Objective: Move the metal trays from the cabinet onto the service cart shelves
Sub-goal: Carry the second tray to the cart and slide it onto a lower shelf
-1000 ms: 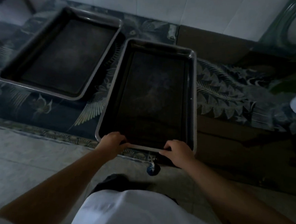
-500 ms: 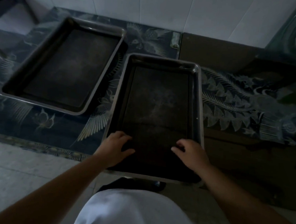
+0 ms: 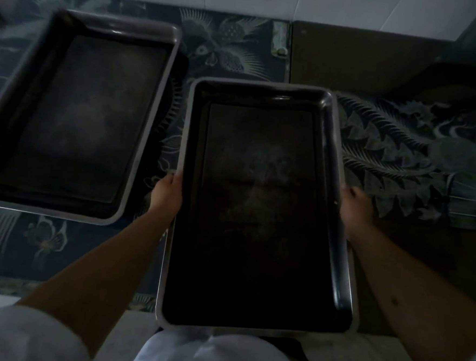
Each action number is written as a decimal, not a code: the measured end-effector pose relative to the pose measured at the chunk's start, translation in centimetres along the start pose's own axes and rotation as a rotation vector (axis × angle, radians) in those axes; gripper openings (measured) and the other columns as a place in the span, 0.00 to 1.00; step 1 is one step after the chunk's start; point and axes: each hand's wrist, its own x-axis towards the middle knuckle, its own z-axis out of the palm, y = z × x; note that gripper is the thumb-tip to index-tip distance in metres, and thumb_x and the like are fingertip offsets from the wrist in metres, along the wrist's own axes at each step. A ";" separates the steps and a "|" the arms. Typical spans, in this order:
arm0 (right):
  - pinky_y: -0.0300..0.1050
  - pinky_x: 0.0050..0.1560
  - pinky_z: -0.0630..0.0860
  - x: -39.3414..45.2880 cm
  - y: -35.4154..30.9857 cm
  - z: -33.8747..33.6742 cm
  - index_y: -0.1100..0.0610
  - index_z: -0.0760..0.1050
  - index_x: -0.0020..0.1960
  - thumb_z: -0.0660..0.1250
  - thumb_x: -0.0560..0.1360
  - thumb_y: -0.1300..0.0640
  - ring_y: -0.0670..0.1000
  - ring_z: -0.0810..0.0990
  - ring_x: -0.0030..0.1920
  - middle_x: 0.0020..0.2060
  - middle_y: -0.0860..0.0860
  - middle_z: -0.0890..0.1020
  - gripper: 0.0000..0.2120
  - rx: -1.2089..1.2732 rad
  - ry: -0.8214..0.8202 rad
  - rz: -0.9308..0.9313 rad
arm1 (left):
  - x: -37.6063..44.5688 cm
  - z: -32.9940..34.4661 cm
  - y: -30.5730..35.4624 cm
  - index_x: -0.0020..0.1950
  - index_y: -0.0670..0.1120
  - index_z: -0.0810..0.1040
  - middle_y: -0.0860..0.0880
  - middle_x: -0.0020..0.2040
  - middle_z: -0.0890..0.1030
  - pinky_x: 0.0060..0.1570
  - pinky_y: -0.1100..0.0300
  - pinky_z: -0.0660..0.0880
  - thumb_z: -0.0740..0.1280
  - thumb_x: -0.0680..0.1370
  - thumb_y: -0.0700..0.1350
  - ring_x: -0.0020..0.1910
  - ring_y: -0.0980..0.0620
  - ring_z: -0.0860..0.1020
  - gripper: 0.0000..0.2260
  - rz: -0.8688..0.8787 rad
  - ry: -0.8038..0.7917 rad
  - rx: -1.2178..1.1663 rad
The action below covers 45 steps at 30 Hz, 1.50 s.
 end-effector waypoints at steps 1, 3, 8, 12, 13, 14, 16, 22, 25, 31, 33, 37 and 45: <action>0.43 0.36 0.69 0.2 0.3 0.0 0.58 0.75 0.40 0.61 0.78 0.45 0.52 0.74 0.36 0.36 0.55 0.76 0.17 0.065 -0.016 0.035 | 0.1 0.3 -0.2 0.51 0.45 0.80 0.46 0.45 0.80 0.45 0.54 0.69 0.54 0.83 0.58 0.46 0.45 0.78 0.21 -0.010 0.027 -0.036; 0.47 0.44 0.71 0.4 0.4 0.1 0.58 0.78 0.45 0.62 0.77 0.45 0.55 0.77 0.41 0.41 0.58 0.78 0.17 0.167 -0.067 0.074 | 0.2 0.5 -0.5 0.44 0.47 0.78 0.46 0.41 0.81 0.43 0.52 0.73 0.55 0.82 0.60 0.43 0.46 0.80 0.21 -0.040 0.055 -0.074; 0.49 0.47 0.75 0.5 -0.1 -0.6 0.55 0.79 0.49 0.63 0.77 0.46 0.56 0.80 0.47 0.46 0.56 0.81 0.13 0.281 -0.157 0.138 | 0.0 0.0 0.0 0.46 0.45 0.81 0.42 0.44 0.83 0.53 0.44 0.79 0.58 0.80 0.61 0.45 0.43 0.82 0.22 -0.078 0.031 -0.127; 0.48 0.42 0.77 -0.5 -1.6 -2.6 0.53 0.81 0.50 0.63 0.78 0.47 0.56 0.83 0.44 0.43 0.55 0.84 0.13 0.334 -0.304 0.203 | -0.7 -0.8 1.9 0.45 0.47 0.85 0.44 0.43 0.85 0.51 0.45 0.81 0.63 0.75 0.61 0.45 0.43 0.84 0.19 -0.113 -0.016 -0.208; 0.48 0.39 0.78 -0.7 -1.9 -3.1 0.54 0.82 0.48 0.64 0.77 0.47 0.56 0.83 0.40 0.40 0.56 0.84 0.13 0.348 -0.293 0.186 | -1.0 -1.2 2.4 0.43 0.48 0.85 0.45 0.41 0.86 0.48 0.48 0.82 0.65 0.74 0.62 0.43 0.44 0.84 0.19 -0.133 -0.011 -0.227; 0.48 0.35 0.78 -1.0 -2.2 -3.5 0.54 0.83 0.47 0.66 0.75 0.46 0.55 0.84 0.36 0.37 0.55 0.84 0.13 0.363 -0.282 0.174 | -1.3 -1.7 2.8 0.42 0.48 0.85 0.46 0.38 0.86 0.45 0.50 0.82 0.66 0.73 0.62 0.40 0.45 0.85 0.18 -0.141 -0.006 -0.251; 0.48 0.33 0.79 -2.2 -2.9 -4.5 0.52 0.83 0.45 0.66 0.73 0.43 0.55 0.84 0.33 0.34 0.54 0.85 0.14 0.363 -0.277 0.154 | -2.4 -2.9 3.5 0.44 0.45 0.86 0.45 0.38 0.86 0.44 0.50 0.82 0.67 0.73 0.61 0.38 0.46 0.85 0.19 -0.125 -0.003 -0.280; 0.52 0.39 0.80 -6.3 -3.2 -9.6 0.48 0.84 0.45 0.69 0.70 0.40 0.57 0.85 0.39 0.39 0.55 0.86 0.13 0.401 -0.308 0.059 | -10.1 -6.2 4.1 0.47 0.43 0.83 0.40 0.42 0.85 0.35 0.59 0.80 0.64 0.80 0.52 0.37 0.45 0.84 0.14 0.032 -0.027 -0.204; 0.52 0.41 0.80 -8.5 -2.3 -11.6 0.51 0.84 0.46 0.68 0.71 0.41 0.58 0.85 0.41 0.41 0.57 0.86 0.15 0.410 -0.340 0.006 | -14.3 -6.7 3.2 0.58 0.39 0.79 0.35 0.53 0.82 0.53 0.48 0.79 0.60 0.83 0.42 0.52 0.37 0.81 0.11 0.232 0.001 0.085; 0.55 0.43 0.81 -11.3 -2.7 -13.9 0.52 0.84 0.45 0.67 0.73 0.42 0.58 0.85 0.40 0.41 0.56 0.86 0.14 0.401 -0.373 -0.036 | -20.2 -8.2 2.3 0.63 0.42 0.77 0.39 0.55 0.82 0.55 0.47 0.76 0.63 0.80 0.39 0.53 0.39 0.80 0.12 0.345 0.097 0.238; 0.57 0.47 0.81 -12.3 -3.0 -13.8 0.51 0.84 0.48 0.68 0.71 0.39 0.59 0.84 0.44 0.43 0.56 0.86 0.17 0.382 -0.417 -0.046 | -22.4 -9.3 0.5 0.64 0.47 0.78 0.43 0.54 0.82 0.51 0.52 0.76 0.65 0.79 0.38 0.50 0.44 0.81 0.14 0.360 0.148 0.231; 0.56 0.52 0.80 -14.9 -5.1 -11.6 0.52 0.83 0.45 0.67 0.71 0.41 0.57 0.84 0.45 0.45 0.56 0.85 0.16 0.297 -0.452 -0.175 | -27.4 -11.7 -4.1 0.62 0.51 0.80 0.40 0.53 0.83 0.55 0.42 0.79 0.63 0.81 0.42 0.50 0.40 0.82 0.12 0.213 0.224 -0.065; 0.33 0.31 0.73 -24.5 -10.4 -0.7 0.55 0.78 0.44 0.62 0.78 0.48 0.41 0.77 0.31 0.33 0.44 0.79 0.12 -0.010 -0.704 -0.536 | -37.4 -16.7 -15.8 0.61 0.43 0.80 0.42 0.53 0.82 0.43 0.62 0.78 0.61 0.82 0.42 0.46 0.50 0.81 0.12 -0.055 0.539 -0.426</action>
